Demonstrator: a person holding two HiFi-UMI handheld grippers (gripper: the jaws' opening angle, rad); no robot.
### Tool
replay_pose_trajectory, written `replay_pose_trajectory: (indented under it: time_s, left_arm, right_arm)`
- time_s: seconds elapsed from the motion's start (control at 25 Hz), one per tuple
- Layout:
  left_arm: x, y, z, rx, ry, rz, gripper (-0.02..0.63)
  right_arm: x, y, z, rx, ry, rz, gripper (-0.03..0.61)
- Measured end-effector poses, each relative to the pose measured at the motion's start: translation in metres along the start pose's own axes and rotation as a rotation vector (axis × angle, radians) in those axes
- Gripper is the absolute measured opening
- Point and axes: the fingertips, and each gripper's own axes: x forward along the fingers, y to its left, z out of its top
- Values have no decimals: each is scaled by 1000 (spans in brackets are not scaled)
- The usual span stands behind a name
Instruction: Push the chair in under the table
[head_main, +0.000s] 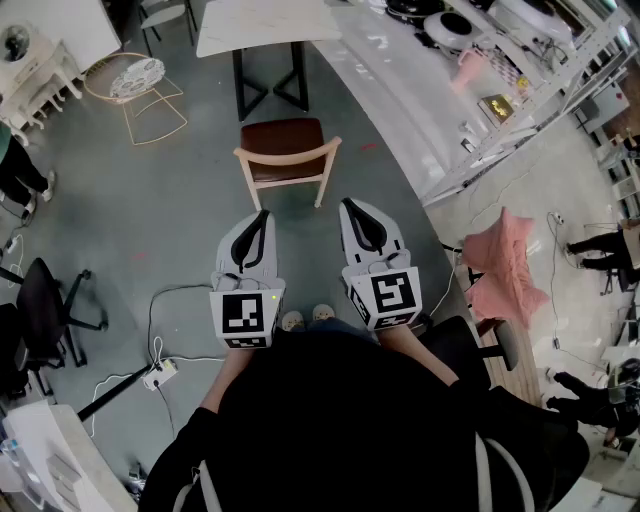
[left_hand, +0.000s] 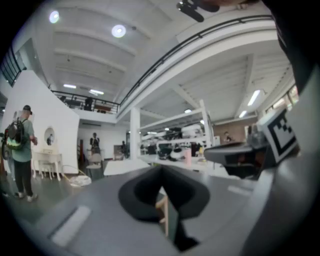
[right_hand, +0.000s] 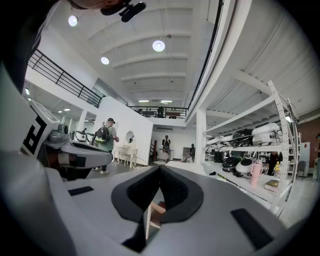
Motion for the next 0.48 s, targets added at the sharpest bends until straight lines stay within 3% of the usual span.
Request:
replay_pose_trajectory:
  time_s: [0.48]
  left_arm:
    - [3, 11, -10, -6, -11, -22, 9]
  right_arm:
    - [4, 4, -7, 28, -26, -25, 21]
